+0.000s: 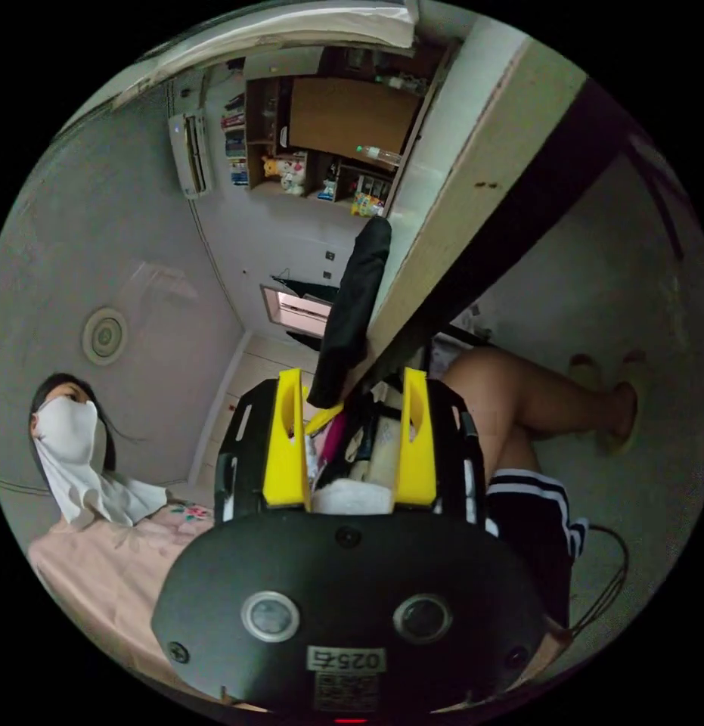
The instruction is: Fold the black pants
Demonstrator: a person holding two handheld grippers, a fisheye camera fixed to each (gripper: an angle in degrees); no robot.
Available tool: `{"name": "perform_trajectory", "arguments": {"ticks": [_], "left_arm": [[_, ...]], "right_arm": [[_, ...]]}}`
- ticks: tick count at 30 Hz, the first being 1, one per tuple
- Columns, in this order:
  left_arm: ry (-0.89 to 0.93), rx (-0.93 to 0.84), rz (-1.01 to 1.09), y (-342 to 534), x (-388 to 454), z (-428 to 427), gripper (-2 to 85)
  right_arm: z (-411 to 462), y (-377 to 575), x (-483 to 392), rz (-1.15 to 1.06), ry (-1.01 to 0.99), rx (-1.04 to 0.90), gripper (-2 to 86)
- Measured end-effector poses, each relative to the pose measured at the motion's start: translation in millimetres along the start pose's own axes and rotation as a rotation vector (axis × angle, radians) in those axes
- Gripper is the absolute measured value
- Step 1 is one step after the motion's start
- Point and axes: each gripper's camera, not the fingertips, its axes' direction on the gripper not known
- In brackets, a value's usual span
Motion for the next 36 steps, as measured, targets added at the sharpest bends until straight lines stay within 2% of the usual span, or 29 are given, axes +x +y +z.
{"name": "perform_trajectory", "arguments": {"ticks": [3, 7, 14, 18, 19, 24, 26, 30, 36], "left_arm": [[0.127, 0.043, -0.014, 2, 3, -9, 6.1], [0.136, 0.032, 0.017, 0, 16, -21, 0.2], [0.180, 0.043, 0.051, 49, 39, -67, -0.6], [0.198, 0.094, 0.075, 78, 54, -95, -0.6], [0.192, 0.114, 0.099, 86, 62, -101, -0.6], [0.251, 0.210, 0.236, 122, 104, -137, -0.6], [0.274, 0.231, 0.284, 140, 121, -151, -0.5], [0.435, 0.313, 0.363, 178, 161, -192, -0.5], [0.336, 0.568, 0.477, 215, 221, -286, -0.5]], "right_arm": [[4, -11, 16, 0.017, -0.041, -0.003, 18.2], [10, -26, 34, 0.029, -0.107, -0.014, 18.2], [25, -32, 57, 0.041, -0.169, -0.061, 21.3], [48, -34, 72, 0.044, -0.257, -0.116, 15.3], [55, -34, 72, 0.032, -0.286, -0.142, 12.4], [52, -14, 66, -0.033, -0.282, -0.166, 10.2], [49, -3, 66, -0.025, -0.337, -0.189, 10.0], [61, 14, 50, 0.002, -0.523, -0.289, 8.9], [146, 11, -12, -0.068, -0.556, -0.504, 8.2]]}}
